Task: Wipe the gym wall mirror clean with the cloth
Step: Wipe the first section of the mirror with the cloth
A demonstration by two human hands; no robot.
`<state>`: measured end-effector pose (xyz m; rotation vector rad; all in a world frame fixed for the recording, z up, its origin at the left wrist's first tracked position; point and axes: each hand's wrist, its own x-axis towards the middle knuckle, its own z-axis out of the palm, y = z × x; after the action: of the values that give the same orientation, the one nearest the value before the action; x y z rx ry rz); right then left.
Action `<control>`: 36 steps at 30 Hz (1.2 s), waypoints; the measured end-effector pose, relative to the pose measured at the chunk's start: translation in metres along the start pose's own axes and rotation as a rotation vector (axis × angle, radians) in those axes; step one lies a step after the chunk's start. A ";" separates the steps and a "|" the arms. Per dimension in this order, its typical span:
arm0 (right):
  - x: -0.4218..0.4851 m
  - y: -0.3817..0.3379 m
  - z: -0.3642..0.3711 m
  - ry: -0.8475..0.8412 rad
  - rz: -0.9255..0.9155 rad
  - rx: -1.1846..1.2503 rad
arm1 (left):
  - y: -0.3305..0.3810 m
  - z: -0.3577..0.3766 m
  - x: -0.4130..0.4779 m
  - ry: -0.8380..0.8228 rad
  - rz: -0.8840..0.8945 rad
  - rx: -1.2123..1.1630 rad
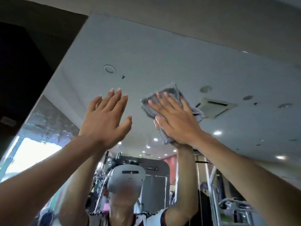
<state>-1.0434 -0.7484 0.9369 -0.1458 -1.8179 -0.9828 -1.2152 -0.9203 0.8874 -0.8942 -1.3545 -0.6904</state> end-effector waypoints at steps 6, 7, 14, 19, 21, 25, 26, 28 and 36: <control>-0.043 0.075 -0.003 -0.023 -0.024 -0.075 | -0.010 0.000 -0.007 -0.031 0.053 0.050; -0.033 0.073 -0.004 0.013 0.116 -0.056 | -0.011 0.000 -0.010 -0.029 0.048 0.064; 0.060 -0.022 -0.001 0.093 0.599 -0.001 | -0.017 0.000 -0.024 -0.031 0.015 0.053; -0.005 -0.066 0.002 -0.033 0.022 -0.006 | -0.032 0.000 -0.057 -0.001 0.015 0.082; -0.040 -0.047 0.005 -0.060 -0.173 -0.047 | -0.036 -0.001 -0.067 -0.011 0.039 0.084; -0.059 -0.007 0.007 -0.012 0.039 -0.073 | -0.039 -0.004 -0.069 -0.033 0.054 0.089; -0.049 -0.007 0.007 0.012 0.176 -0.064 | -0.039 -0.003 -0.069 -0.037 0.051 0.096; -0.015 -0.020 0.008 0.071 0.468 -0.028 | -0.039 -0.002 -0.070 -0.034 0.049 0.106; 0.014 -0.102 0.008 -0.021 0.213 -0.023 | -0.040 -0.003 -0.072 -0.034 0.047 0.069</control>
<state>-1.1079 -0.8148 0.8907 -0.3575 -1.7692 -0.8542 -1.2556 -0.9494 0.8219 -0.8833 -1.3748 -0.5917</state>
